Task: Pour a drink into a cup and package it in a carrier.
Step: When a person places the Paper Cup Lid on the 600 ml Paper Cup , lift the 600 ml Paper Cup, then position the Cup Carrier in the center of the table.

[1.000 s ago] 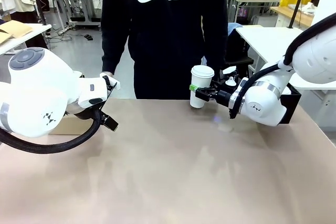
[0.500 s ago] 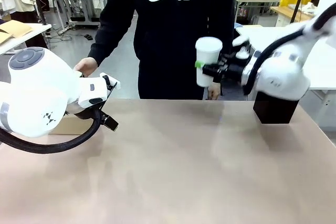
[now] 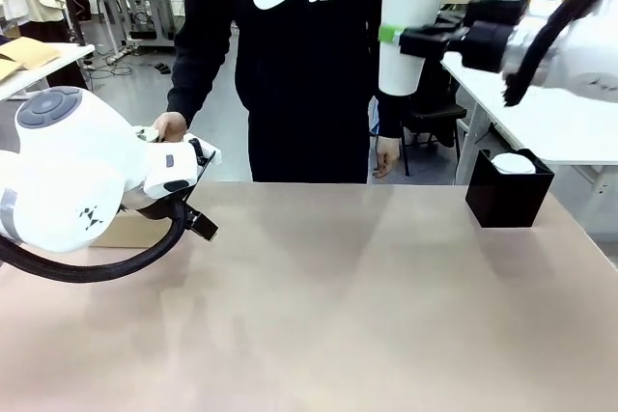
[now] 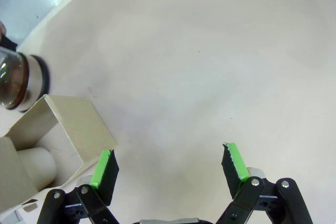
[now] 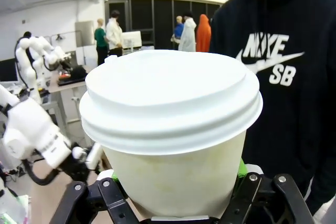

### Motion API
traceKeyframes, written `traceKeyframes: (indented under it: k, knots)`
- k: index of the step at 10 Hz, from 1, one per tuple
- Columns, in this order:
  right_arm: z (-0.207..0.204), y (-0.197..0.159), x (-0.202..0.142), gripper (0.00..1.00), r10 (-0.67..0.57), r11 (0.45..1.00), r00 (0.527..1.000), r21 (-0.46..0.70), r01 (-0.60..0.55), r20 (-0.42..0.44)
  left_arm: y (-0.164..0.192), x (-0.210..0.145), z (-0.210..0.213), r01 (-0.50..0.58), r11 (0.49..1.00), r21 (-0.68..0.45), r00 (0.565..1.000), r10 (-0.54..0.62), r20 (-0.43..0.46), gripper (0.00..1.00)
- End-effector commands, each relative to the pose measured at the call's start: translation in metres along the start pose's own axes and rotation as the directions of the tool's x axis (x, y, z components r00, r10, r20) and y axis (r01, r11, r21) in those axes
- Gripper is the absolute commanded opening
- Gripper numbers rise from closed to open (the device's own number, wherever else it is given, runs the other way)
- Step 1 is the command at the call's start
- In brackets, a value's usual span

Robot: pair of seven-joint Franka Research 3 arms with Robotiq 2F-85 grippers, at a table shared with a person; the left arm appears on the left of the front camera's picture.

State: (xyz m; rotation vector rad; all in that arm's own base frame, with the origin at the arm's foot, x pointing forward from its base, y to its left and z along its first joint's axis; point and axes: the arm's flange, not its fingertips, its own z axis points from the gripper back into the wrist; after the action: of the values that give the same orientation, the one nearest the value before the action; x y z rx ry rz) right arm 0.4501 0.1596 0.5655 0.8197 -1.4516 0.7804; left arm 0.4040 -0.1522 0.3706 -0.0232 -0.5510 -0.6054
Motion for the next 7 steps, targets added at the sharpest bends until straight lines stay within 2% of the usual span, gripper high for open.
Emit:
traceKeyframes:
  k: [1,2,3,4,7]
  knots:
    - [0.034,0.017,0.026,0.80,-0.015,0.999,1.000,-0.030,0.015,-0.001,0.000,-0.001,0.000,-0.001,1.000,-0.001,1.000,0.001,0.000,1.00]
    - [0.040,0.020,0.039,0.80,-0.016,0.998,1.000,-0.060,0.016,0.003,0.000,-0.001,0.000,-0.001,1.000,-0.001,1.000,0.001,0.000,1.00]
    - [0.046,0.019,0.040,0.80,-0.024,1.000,1.000,-0.013,0.025,0.018,0.000,-0.001,0.000,-0.001,1.000,-0.001,1.000,0.001,0.000,1.00]
    - [0.033,0.020,0.033,0.80,0.005,1.000,1.000,-0.027,-0.005,0.021,0.000,-0.001,0.000,-0.001,1.000,-0.001,1.000,0.001,0.000,1.00]
    - [0.033,0.020,0.033,0.80,0.005,1.000,1.000,-0.027,-0.005,0.021,0.000,-0.001,0.000,-0.001,1.000,-0.001,1.000,0.001,0.000,1.00]
